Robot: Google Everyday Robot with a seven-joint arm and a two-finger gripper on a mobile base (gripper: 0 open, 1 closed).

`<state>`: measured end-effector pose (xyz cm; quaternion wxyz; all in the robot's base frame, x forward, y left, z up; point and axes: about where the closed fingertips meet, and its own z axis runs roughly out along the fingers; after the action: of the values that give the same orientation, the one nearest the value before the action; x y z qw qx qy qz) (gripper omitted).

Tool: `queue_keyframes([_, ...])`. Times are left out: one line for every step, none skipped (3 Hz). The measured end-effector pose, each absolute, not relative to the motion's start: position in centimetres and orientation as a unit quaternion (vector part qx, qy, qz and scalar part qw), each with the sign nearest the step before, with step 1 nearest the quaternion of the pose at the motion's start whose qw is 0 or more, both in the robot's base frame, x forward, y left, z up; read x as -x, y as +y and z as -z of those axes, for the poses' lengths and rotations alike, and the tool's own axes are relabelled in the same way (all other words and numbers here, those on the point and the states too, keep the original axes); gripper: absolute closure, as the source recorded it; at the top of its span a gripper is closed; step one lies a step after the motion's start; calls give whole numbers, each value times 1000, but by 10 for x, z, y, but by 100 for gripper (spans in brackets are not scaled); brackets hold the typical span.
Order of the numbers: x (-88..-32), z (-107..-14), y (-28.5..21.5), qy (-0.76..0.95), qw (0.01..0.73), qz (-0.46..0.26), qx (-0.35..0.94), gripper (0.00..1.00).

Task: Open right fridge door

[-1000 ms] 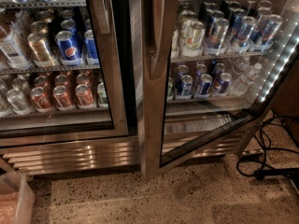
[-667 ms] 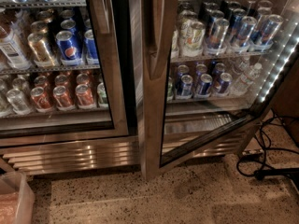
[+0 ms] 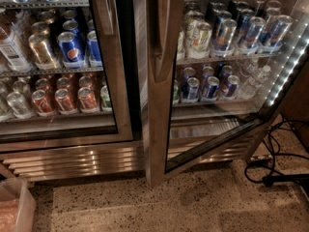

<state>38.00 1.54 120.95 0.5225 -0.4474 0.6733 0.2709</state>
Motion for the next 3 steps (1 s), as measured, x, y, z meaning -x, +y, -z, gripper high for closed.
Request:
queue_keyframes([-380, -1210, 15, 673, 523, -271, 447, 0])
queue_keyframes([-380, -1210, 15, 673, 523, -271, 447, 17])
queue_keyframes([-380, -1210, 15, 673, 523, -271, 447, 29])
